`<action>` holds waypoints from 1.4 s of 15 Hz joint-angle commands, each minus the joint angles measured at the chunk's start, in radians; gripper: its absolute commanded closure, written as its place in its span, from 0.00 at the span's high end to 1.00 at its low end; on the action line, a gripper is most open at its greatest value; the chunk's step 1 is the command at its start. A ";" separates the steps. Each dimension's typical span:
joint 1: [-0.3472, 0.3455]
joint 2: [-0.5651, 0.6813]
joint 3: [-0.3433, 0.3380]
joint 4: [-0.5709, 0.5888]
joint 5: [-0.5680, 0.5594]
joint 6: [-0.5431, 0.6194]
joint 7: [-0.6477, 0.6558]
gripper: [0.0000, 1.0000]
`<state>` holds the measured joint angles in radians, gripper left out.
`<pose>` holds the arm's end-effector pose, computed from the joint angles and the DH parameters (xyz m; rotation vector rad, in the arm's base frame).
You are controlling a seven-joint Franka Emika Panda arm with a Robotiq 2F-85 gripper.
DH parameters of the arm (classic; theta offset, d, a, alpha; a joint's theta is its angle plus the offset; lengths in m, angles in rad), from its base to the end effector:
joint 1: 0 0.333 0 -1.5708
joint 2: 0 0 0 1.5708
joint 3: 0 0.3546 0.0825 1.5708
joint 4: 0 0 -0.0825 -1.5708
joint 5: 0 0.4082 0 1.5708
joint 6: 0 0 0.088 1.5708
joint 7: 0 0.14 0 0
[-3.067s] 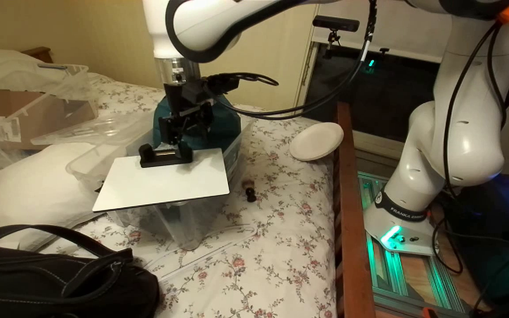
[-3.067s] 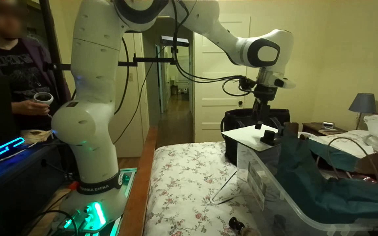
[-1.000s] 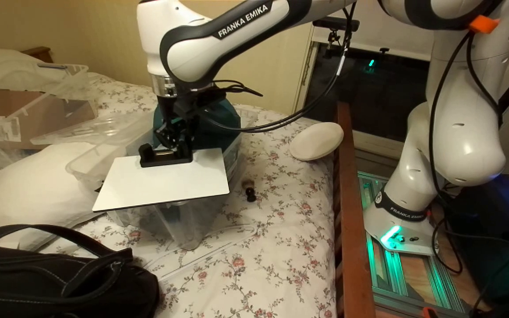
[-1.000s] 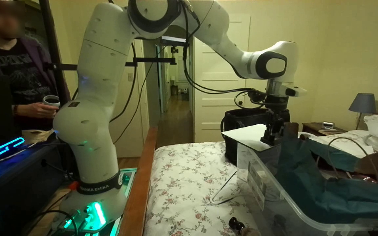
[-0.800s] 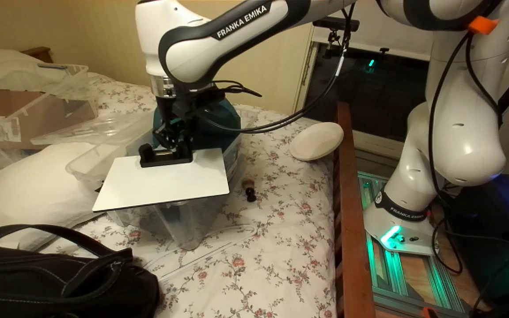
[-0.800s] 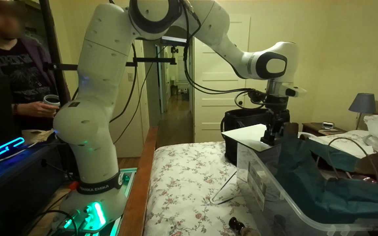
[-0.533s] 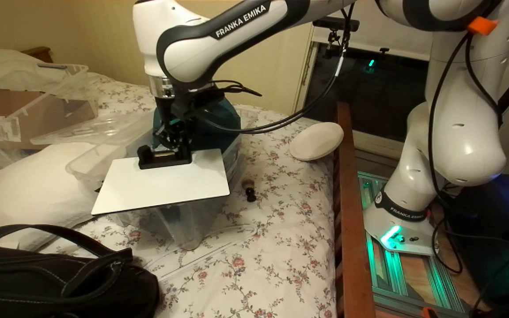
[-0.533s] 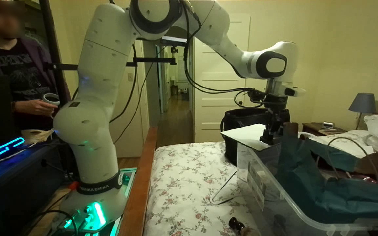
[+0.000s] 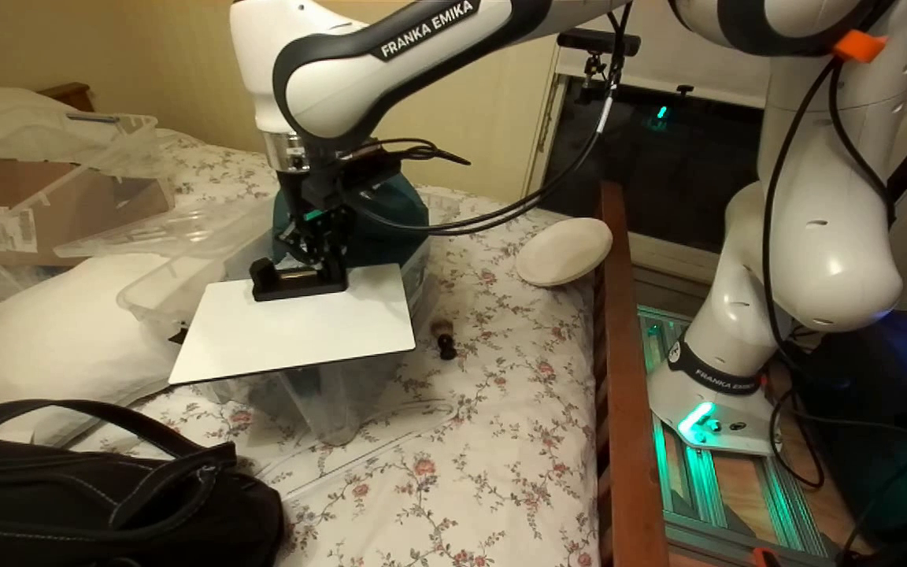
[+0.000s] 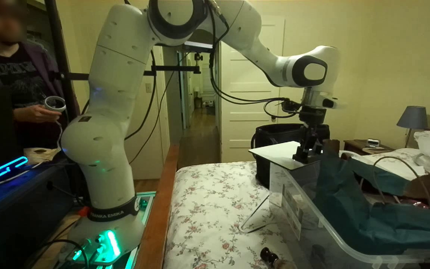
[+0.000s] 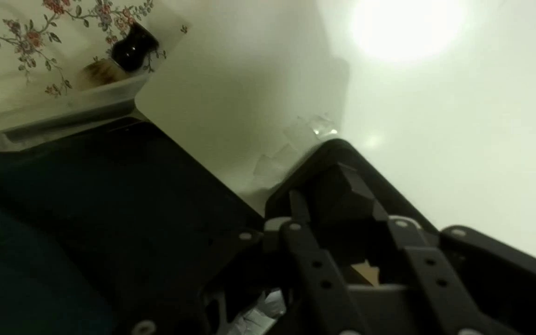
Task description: Remove the white board from the container and put it on the bed
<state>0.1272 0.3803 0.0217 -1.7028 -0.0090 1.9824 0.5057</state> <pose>0.6708 0.0985 0.3554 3.0573 -0.5468 -0.1481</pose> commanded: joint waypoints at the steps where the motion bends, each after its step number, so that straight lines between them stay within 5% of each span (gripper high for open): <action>1: -0.001 -0.004 0.003 0.078 0.066 -0.125 0.022 0.07; 8: -0.032 -0.113 0.038 0.095 0.228 -0.274 -0.152 0.07; 13: -0.001 -0.214 0.081 -0.011 0.184 -0.290 -0.352 0.07; 21: 0.072 -0.208 0.188 -0.043 0.180 -0.296 -0.604 0.08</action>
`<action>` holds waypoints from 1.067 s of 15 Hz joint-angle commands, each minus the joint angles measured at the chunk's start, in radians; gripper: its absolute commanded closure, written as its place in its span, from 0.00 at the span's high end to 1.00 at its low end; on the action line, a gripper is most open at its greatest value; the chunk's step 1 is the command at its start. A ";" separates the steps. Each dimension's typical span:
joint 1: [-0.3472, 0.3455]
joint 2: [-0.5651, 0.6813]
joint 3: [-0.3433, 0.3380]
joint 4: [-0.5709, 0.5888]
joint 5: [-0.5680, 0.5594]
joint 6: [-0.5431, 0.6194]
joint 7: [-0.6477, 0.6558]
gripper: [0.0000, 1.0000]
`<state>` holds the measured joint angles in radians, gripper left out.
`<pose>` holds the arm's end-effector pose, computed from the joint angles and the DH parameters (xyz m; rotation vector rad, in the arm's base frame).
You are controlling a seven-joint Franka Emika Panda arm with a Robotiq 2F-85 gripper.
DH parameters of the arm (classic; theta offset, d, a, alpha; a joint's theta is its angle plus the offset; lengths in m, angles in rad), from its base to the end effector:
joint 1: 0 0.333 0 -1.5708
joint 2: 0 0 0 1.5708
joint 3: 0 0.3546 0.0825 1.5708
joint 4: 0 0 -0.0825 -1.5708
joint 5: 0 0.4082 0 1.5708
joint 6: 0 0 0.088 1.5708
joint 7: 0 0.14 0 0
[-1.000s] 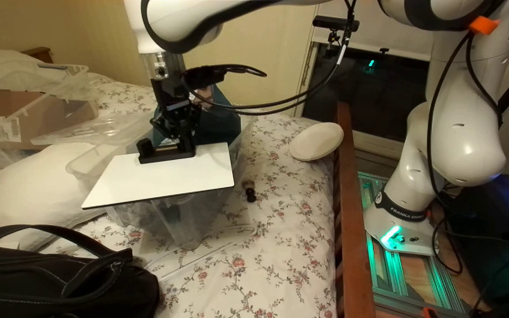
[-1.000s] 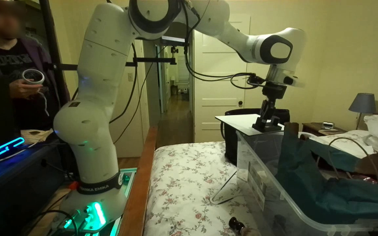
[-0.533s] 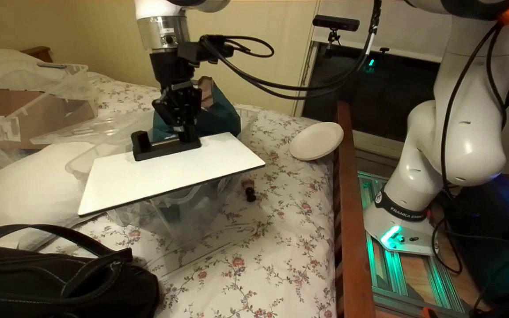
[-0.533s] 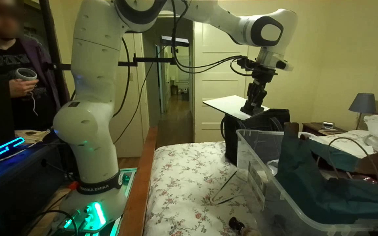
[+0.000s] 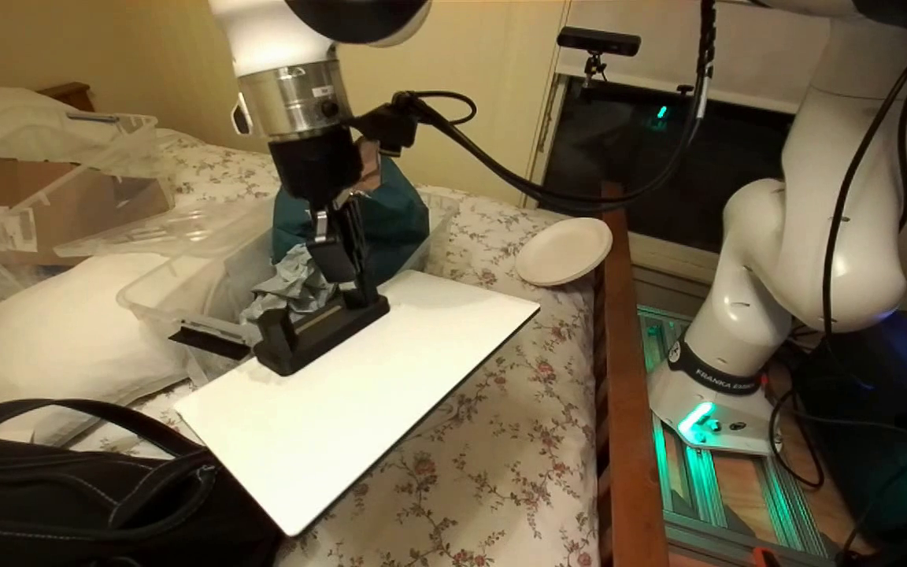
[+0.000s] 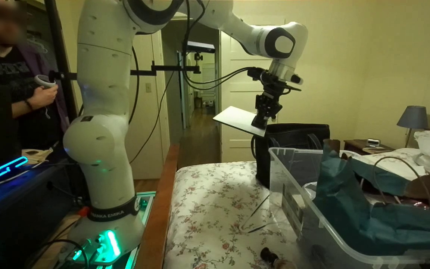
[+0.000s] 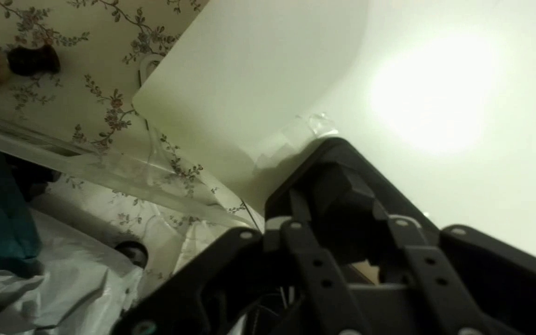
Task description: Remove the white board from the container and put it on the bed
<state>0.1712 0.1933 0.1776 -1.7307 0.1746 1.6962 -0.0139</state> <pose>0.5725 0.2255 0.4494 -2.9156 -0.4731 0.3804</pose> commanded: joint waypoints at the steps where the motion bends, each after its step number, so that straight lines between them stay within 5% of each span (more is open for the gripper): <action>1: 0.037 -0.016 0.043 -0.013 -0.007 -0.012 -0.119 0.08; 4: 0.058 0.019 0.075 0.022 0.019 -0.046 -0.180 0.07; 5: 0.058 0.009 0.064 -0.010 0.000 -0.004 -0.134 0.29; 9: 0.068 0.017 0.074 -0.009 0.000 -0.007 -0.155 0.29; 10: 0.066 0.017 0.072 -0.009 0.000 -0.007 -0.158 0.07; 16: 0.126 0.043 0.122 -0.075 0.008 0.150 -0.127 0.07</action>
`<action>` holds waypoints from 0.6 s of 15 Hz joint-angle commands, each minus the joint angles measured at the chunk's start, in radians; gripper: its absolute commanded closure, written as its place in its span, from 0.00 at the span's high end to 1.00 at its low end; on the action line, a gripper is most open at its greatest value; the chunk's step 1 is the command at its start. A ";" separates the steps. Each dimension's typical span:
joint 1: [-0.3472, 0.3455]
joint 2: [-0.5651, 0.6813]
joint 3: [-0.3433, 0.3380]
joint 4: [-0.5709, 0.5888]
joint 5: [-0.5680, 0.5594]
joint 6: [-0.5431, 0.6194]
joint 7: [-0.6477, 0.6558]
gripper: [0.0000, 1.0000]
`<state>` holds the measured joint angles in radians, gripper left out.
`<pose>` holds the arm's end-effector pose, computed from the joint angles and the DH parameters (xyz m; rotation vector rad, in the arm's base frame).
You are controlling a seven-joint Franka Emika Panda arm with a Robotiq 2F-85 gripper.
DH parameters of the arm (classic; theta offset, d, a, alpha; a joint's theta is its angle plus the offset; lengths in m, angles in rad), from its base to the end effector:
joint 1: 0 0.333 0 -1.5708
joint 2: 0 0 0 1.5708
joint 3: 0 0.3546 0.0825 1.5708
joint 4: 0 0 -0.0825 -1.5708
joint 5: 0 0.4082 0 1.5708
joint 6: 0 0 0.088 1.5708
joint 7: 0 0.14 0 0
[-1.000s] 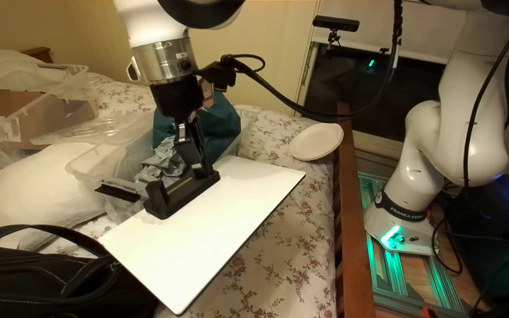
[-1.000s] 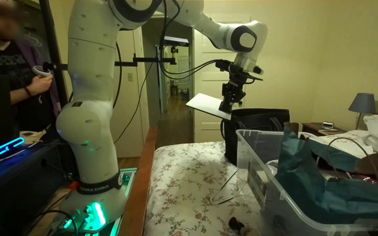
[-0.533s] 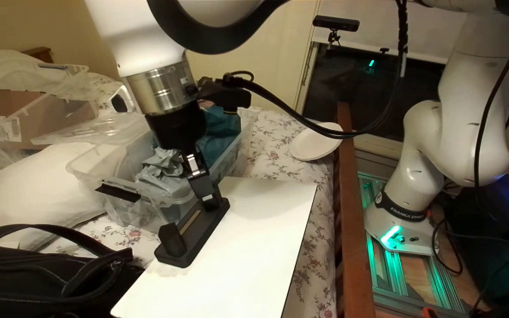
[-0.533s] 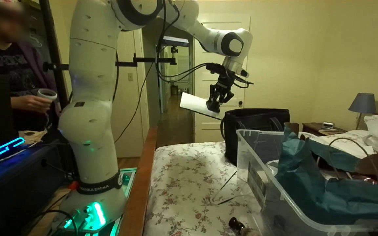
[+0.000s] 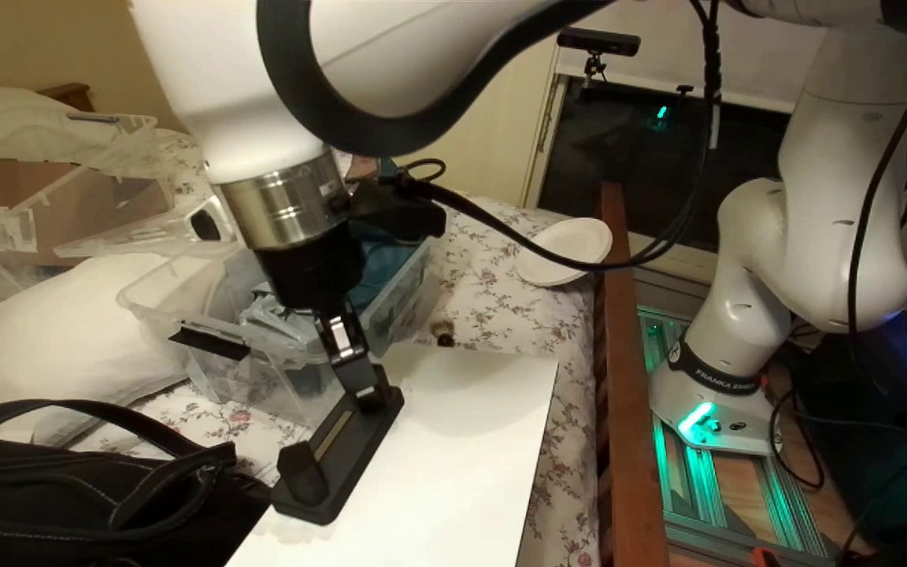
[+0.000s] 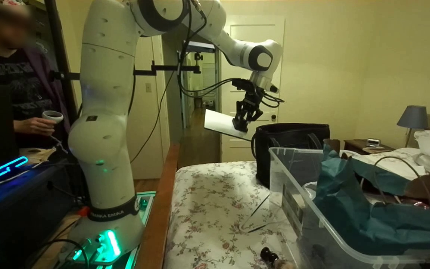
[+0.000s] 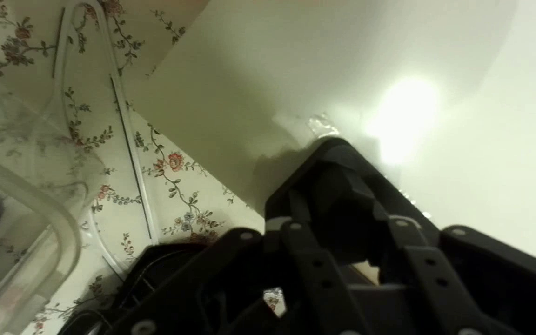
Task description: Remove the white board from the container and put it on the bed
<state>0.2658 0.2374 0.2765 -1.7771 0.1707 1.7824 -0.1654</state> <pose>0.5267 0.3298 0.4091 -2.7806 -0.9411 0.3885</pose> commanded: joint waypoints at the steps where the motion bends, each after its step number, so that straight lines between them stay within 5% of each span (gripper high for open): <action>1: 0.044 0.005 0.031 -0.040 0.006 0.093 0.029 0.07; 9: 0.147 0.079 0.041 -0.078 -0.127 0.186 0.219 0.07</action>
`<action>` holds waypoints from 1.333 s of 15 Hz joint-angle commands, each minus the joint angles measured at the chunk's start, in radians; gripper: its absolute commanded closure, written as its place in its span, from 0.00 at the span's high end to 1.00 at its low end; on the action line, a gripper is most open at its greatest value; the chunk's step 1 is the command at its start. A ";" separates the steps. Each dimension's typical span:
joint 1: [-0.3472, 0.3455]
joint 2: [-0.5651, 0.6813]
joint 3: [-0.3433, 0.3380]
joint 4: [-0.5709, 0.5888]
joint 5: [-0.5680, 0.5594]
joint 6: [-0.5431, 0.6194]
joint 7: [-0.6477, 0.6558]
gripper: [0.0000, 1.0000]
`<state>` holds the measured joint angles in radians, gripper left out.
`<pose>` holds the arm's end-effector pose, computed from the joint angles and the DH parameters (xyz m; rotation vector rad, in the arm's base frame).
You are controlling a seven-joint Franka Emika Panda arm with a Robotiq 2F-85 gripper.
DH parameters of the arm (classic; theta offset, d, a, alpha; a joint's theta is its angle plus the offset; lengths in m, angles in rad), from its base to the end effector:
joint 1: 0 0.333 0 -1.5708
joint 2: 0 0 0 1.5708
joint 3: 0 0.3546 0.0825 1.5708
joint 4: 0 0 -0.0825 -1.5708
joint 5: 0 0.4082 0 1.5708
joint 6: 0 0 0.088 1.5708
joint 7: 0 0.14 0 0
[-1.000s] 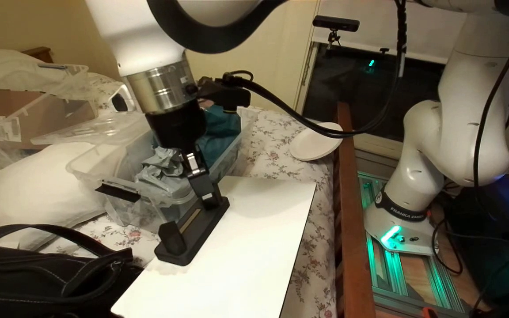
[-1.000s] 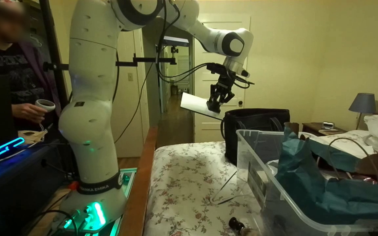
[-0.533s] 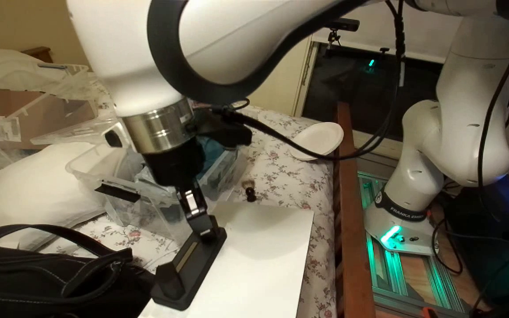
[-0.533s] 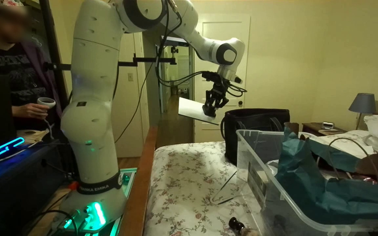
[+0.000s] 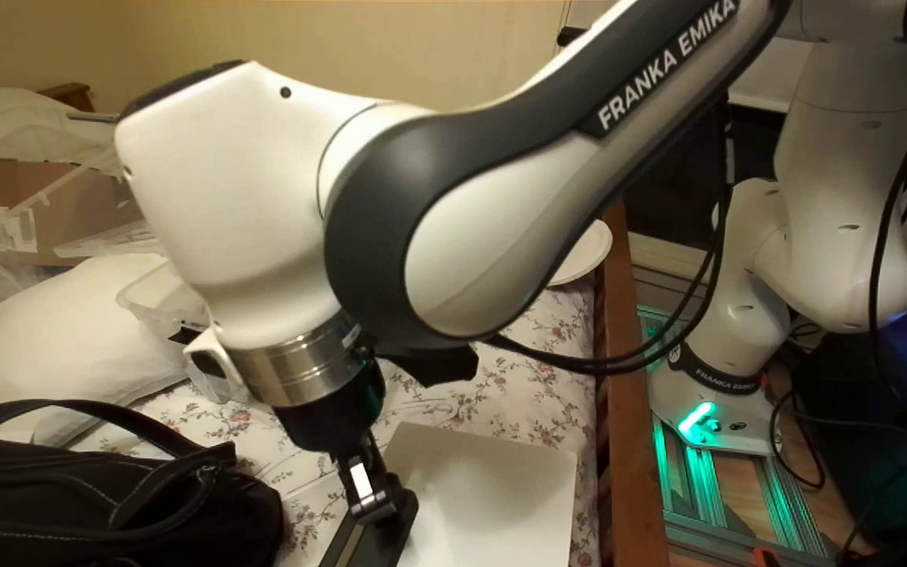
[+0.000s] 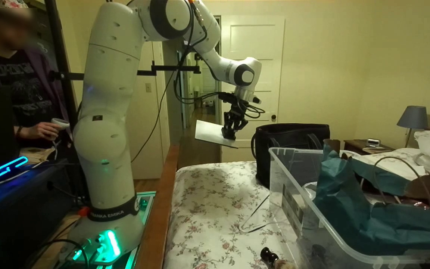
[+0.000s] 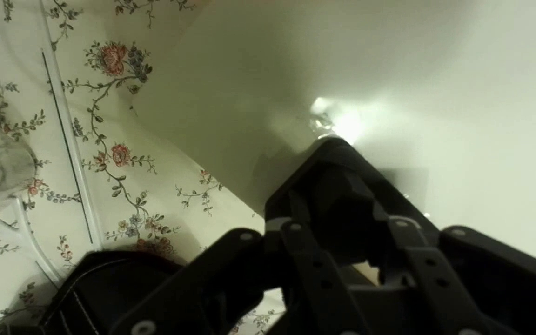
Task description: Remove the white board from the container and put it on the bed
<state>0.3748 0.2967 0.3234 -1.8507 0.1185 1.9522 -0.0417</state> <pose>0.4810 0.4057 0.3509 -2.8188 -0.9985 0.3555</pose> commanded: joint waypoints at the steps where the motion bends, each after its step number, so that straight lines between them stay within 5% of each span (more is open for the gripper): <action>1: 0.049 0.035 -0.008 -0.005 -0.099 0.020 0.132 0.07; 9: 0.058 0.146 -0.014 0.008 -0.094 0.219 0.211 0.07; 10: 0.059 0.131 -0.014 -0.005 -0.101 0.176 0.203 0.07; 11: 0.059 0.142 -0.016 -0.005 -0.101 0.189 0.203 0.29; 15: 0.059 0.151 -0.018 -0.005 -0.100 0.189 0.202 0.29; 16: 0.059 0.151 -0.018 -0.005 -0.100 0.189 0.202 0.07; 20: 0.097 0.240 -0.023 0.037 -0.132 0.246 0.220 0.07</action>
<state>0.4366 0.4723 0.3095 -1.8602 0.0119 2.1595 0.1615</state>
